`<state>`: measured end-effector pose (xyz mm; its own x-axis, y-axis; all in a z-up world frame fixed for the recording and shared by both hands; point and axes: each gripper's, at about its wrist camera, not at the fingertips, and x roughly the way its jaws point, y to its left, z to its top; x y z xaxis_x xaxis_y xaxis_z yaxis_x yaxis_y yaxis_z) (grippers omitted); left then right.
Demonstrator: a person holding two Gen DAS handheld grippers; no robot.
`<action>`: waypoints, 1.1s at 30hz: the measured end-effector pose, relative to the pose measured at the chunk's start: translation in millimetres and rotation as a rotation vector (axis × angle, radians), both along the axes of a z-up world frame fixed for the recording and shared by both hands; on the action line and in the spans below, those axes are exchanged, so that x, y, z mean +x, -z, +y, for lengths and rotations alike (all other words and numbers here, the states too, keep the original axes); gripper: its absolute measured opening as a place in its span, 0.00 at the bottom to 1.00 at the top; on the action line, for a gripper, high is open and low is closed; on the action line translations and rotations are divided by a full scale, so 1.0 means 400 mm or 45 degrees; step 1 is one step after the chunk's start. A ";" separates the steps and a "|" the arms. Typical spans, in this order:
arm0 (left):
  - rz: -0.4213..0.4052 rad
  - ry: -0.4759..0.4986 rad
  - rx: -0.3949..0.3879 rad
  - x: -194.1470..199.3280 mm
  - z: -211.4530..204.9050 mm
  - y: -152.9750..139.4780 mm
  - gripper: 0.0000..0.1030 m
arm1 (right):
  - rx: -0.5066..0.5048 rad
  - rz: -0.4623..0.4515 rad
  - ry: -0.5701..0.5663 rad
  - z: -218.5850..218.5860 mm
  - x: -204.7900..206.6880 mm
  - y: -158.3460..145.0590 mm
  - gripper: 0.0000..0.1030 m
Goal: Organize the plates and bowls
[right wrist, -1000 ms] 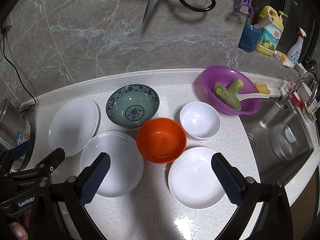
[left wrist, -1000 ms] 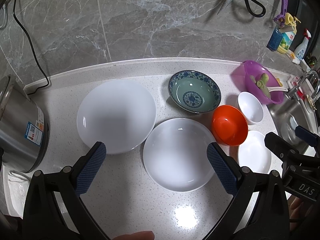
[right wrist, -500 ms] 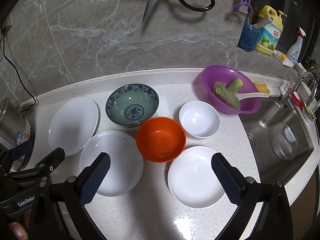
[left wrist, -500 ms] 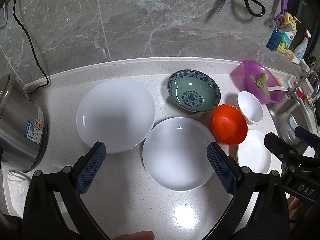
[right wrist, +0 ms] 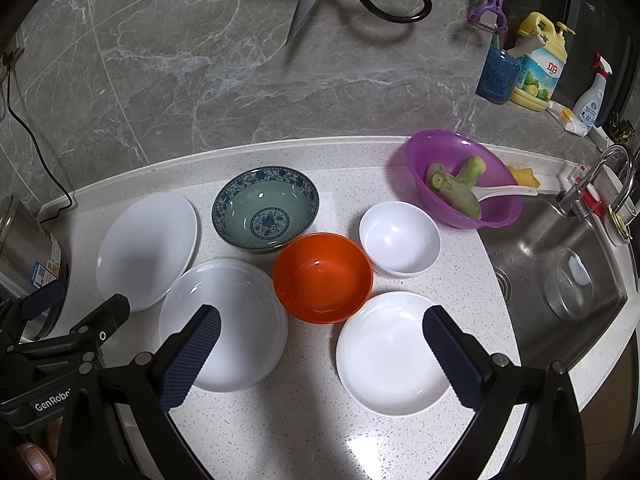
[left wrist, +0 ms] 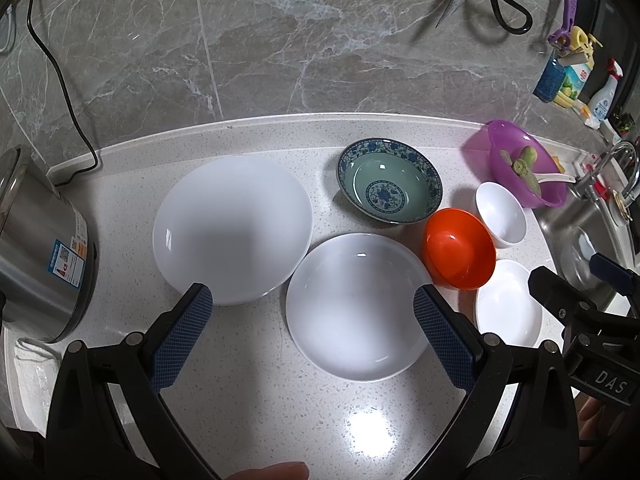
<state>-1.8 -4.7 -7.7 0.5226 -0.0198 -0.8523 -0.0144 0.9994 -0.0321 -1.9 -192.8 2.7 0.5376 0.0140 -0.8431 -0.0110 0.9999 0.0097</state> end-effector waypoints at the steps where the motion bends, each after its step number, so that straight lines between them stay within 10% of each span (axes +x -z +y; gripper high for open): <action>1: 0.000 0.000 0.001 0.000 0.000 0.000 0.99 | 0.000 0.000 0.001 0.002 0.000 0.001 1.00; 24: 0.021 -0.004 -0.024 -0.006 0.014 0.030 0.99 | -0.005 0.012 -0.001 -0.001 -0.005 0.017 1.00; 33: 0.194 -0.087 -0.067 -0.077 0.172 0.203 0.94 | 0.155 0.070 -0.090 0.031 0.009 0.080 1.00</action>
<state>-32.7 63.9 -88.7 0.3891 -0.0351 -0.9205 -0.0911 0.9929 -0.0764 1.7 -180.4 -29.3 0.4849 0.1542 -0.8609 -0.0772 0.9880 0.1335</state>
